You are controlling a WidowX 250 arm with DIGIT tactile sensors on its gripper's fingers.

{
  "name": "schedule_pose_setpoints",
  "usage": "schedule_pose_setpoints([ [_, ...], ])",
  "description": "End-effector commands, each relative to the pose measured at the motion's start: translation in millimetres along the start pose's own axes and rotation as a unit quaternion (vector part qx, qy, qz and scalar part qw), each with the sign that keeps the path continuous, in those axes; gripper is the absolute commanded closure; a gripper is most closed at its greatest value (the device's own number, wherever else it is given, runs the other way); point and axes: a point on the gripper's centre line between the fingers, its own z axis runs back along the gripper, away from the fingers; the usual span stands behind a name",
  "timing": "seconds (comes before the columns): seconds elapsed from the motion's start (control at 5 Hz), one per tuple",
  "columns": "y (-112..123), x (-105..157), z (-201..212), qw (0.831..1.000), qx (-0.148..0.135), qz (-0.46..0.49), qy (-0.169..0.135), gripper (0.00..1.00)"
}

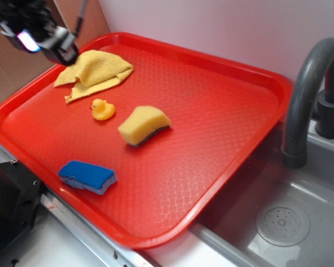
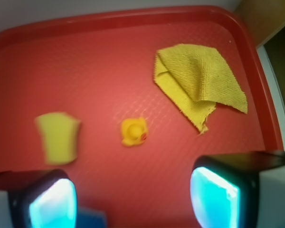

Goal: Grab the yellow duck.

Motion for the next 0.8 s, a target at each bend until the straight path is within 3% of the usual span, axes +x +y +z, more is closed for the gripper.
schedule_pose_setpoints([
  [0.0,4.0,23.6,-41.6,0.999,0.014,-0.030,0.009,0.00],
  [0.6,15.9,20.3,-98.5,0.995,0.023,-0.060,0.074,0.00],
])
